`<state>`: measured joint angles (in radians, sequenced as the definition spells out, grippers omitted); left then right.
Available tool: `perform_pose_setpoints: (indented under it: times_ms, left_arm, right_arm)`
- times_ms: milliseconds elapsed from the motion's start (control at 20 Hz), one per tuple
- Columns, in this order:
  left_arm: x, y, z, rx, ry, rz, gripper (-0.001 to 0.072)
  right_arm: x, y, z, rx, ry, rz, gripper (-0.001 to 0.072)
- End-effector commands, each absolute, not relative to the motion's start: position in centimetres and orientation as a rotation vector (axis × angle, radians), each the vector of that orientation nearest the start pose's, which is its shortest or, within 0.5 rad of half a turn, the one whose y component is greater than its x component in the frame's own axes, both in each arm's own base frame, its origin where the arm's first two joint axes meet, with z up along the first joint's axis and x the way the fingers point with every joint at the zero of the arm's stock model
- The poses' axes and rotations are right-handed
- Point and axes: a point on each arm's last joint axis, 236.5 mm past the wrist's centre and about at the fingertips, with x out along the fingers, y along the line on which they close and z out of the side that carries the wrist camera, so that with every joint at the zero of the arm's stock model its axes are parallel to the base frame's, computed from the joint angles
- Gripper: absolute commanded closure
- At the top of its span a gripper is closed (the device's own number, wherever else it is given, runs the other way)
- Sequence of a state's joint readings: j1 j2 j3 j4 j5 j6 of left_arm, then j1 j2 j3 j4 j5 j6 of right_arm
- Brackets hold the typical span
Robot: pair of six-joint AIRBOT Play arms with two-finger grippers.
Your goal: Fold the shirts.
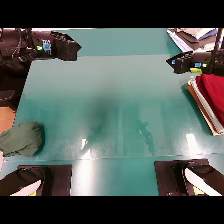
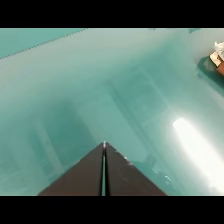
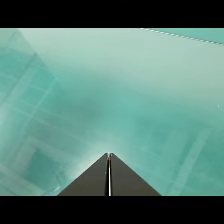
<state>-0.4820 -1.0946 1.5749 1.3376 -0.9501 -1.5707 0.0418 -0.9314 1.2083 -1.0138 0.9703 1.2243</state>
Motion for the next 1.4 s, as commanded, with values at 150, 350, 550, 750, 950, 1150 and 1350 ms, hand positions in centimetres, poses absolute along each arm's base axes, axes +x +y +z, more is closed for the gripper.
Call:
perform_pose_setpoints:
  times_ms: [150, 350, 550, 750, 950, 1150, 1350]
  left_arm:
    - [37.0, -24.4, 30.2, -0.062, 0.503, -0.627, 0.0677]
    - [37.0, -24.4, 30.2, -0.062, 0.503, -0.627, 0.0677]
    - [37.9, -24.8, 32.4, -0.106, 0.406, -0.63, 0.0677]
    - [38.9, -24.7, 35.5, -0.145, 0.277, -0.619, 0.0677]
    - [39.5, -24.2, 36.7, -0.143, 0.219, -0.6, 0.0678]
    - [38.7, -16.5, 30.3, -0.029, 0.507, -0.396, 0.0677]
    - [34.3, -4.7, 21.4, 0.038, 0.838, -0.086, 0.0677]
  right_arm:
    - [38.1, 12.0, 21.8, 0.125, 0.607, 0.48, 0.0691]
    - [38.1, 12.0, 21.9, 0.125, 0.607, 0.48, 0.0691]
    - [38.0, 12.0, 21.8, 0.125, 0.608, 0.481, 0.0691]
    - [38.1, 12.0, 21.9, 0.125, 0.607, 0.48, 0.0691]
    - [38.1, 12.0, 21.9, 0.125, 0.606, 0.479, 0.0691]
    - [38.0, 12.0, 21.8, 0.124, 0.609, 0.481, 0.0691]
    - [38.1, 12.0, 21.8, 0.123, 0.607, 0.479, 0.0691]
